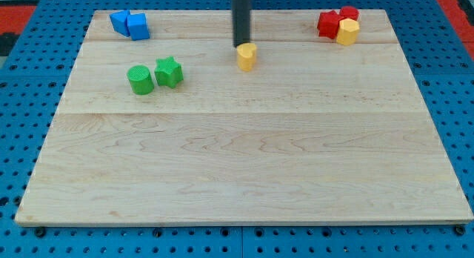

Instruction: Push the yellow heart towards groups of blocks

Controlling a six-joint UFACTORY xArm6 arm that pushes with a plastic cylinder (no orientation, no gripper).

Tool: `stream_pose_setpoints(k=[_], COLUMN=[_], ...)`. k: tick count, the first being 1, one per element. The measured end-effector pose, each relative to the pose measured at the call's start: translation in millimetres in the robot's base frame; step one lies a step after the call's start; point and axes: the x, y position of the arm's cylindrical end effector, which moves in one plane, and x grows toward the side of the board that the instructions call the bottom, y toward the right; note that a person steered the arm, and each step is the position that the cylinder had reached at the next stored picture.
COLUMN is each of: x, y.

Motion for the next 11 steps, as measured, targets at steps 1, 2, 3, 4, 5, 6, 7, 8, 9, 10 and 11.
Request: stream_pose_setpoints(k=[1, 2, 3, 4, 5, 6, 7, 8, 9, 10, 11], x=[-4, -4, 11, 30, 31, 27, 36, 52, 52, 63, 64], y=[-20, -67, -65, -47, -15, 38, 39, 44, 65, 57, 70])
